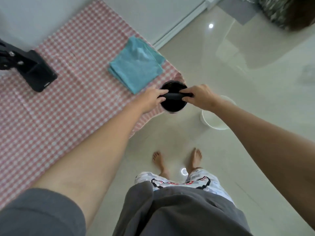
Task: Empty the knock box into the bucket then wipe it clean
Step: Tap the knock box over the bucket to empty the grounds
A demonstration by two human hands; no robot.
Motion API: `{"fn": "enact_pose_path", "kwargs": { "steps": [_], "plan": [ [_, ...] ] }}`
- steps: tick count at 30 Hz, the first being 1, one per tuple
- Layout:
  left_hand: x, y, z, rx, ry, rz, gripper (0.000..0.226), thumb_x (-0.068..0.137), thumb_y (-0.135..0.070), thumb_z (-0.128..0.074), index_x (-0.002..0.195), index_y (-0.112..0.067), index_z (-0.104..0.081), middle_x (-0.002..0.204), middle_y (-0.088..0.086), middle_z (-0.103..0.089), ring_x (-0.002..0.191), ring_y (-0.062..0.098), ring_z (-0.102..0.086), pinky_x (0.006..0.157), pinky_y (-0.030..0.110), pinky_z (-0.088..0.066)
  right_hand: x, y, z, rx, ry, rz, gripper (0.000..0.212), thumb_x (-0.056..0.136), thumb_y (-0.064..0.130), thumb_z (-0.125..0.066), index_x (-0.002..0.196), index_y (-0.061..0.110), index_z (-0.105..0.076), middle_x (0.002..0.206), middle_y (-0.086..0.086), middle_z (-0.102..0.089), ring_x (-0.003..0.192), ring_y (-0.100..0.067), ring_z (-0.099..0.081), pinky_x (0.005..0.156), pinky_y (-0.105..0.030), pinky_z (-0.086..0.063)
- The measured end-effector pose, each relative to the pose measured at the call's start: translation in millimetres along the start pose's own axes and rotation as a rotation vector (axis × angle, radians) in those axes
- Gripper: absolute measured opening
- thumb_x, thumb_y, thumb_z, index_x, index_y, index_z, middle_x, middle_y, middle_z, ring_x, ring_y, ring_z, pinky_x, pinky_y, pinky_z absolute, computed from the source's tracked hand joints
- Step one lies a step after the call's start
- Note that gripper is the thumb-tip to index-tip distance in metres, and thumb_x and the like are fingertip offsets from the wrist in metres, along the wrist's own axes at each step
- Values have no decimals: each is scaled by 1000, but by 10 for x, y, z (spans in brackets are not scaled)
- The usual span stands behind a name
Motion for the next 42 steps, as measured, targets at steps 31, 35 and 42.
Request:
{"fn": "enact_pose_path", "kwargs": {
  "steps": [31, 35, 42],
  "plan": [
    [3722, -1003, -3942, -731, 361, 254, 80, 49, -52, -88, 117, -18, -62, 115, -3, -73, 105, 11, -72, 110, 43, -52, -245, -5143, -1887, 597, -210, -388, 60, 97, 21, -64, 147, 45, -41, 145, 0, -49, 122, -18, -59, 103, -31, -47],
    [3994, -759, -4202, -582, 198, 273, 114, 52, -52, -92, 146, -17, -37, 132, -3, -60, 118, 16, -65, 103, 34, -51, -413, -5590, -2658, 634, -275, -669, 70, 96, 38, -62, 153, 48, -24, 155, -5, -41, 138, -26, -47, 113, -47, -41],
    [4281, -735, -4414, -317, 16, 70, 98, 52, -48, -90, 133, -16, -45, 132, 0, -53, 118, 16, -58, 90, 24, -51, -251, -5997, -3517, 682, -137, -857, 73, 96, 45, -61, 156, 45, -20, 142, -12, -58, 123, -29, -61, 106, -46, -47]
  ]
}}
Point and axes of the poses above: each hand's wrist, its own x-axis towards the middle knuckle, its own z-axis out of the back of the hand, y = z × x, the point moved 9 cm from there along x, towards the middle knuckle
